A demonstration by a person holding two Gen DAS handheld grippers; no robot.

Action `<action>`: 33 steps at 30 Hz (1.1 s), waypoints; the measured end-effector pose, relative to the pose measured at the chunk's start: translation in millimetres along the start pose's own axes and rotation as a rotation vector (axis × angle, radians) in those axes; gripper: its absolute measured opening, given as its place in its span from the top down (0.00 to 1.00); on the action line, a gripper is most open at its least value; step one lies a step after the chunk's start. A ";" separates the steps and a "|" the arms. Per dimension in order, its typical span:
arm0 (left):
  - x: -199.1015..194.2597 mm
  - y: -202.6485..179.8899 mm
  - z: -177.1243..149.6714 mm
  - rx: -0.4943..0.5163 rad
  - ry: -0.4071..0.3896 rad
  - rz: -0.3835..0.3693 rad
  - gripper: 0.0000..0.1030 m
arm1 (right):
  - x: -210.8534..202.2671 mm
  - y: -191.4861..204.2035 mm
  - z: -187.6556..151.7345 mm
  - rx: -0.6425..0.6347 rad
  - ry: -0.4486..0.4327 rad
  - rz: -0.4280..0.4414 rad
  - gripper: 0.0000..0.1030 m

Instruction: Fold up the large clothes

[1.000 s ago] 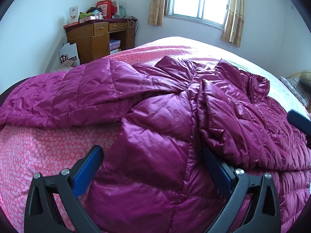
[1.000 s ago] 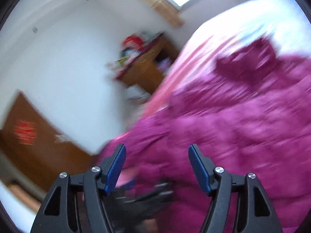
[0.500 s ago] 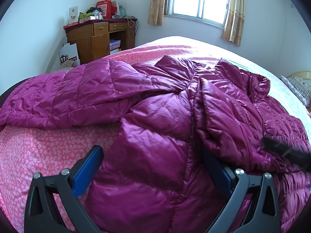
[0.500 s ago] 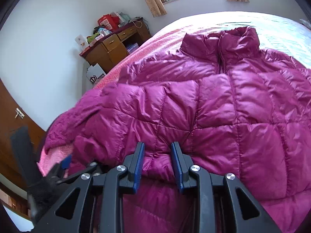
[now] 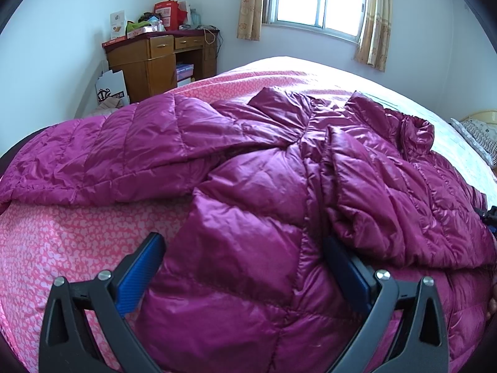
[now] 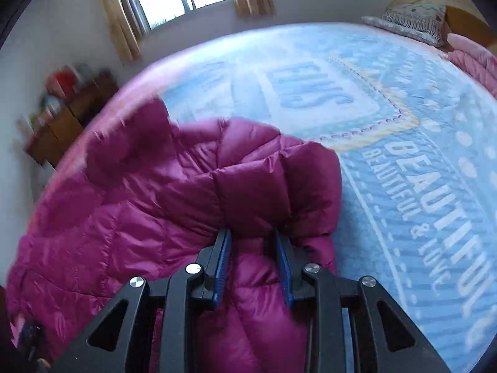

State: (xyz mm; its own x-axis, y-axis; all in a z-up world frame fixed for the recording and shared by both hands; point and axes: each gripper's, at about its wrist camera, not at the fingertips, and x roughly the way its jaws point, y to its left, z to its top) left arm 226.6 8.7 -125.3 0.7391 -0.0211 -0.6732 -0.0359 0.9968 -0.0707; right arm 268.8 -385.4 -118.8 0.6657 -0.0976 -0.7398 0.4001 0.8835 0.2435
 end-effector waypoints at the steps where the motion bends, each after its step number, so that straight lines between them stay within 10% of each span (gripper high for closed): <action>1: 0.4 0.1 0.1 0.000 0.001 0.001 0.00 | 0.4 1.9 0.9 -0.003 0.005 -0.010 0.71; 4: 0.1 0.8 -0.3 -0.002 -0.003 -0.002 0.00 | -23.2 18.6 -3.6 -0.046 -0.062 -0.063 0.71; 12: 1.1 -0.4 -0.5 0.002 0.003 0.004 0.00 | -41.6 146.3 -61.3 -0.279 0.011 0.290 0.71; 19: -11.0 8.5 3.4 0.021 0.046 0.030 0.00 | -27.5 200.0 -114.3 -0.561 -0.035 0.140 0.60; 24: -54.3 77.5 14.9 -0.200 -0.038 0.053 0.00 | -23.7 177.7 -105.3 -0.463 -0.005 0.254 0.59; 27: -68.9 138.5 31.0 -0.370 -0.097 0.197 0.00 | -23.4 167.2 -102.7 -0.400 0.011 0.323 0.57; 33: -56.8 240.9 40.7 -0.685 -0.050 0.288 0.04 | -28.7 167.9 -107.2 -0.397 0.010 0.334 0.55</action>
State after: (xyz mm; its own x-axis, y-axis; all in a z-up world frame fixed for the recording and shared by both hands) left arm 203.4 253.1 -74.2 0.6660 0.2538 -0.7015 -0.6324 0.6908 -0.3504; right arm 249.4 -185.1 -123.9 0.7097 0.2218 -0.6687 -0.1042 0.9718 0.2117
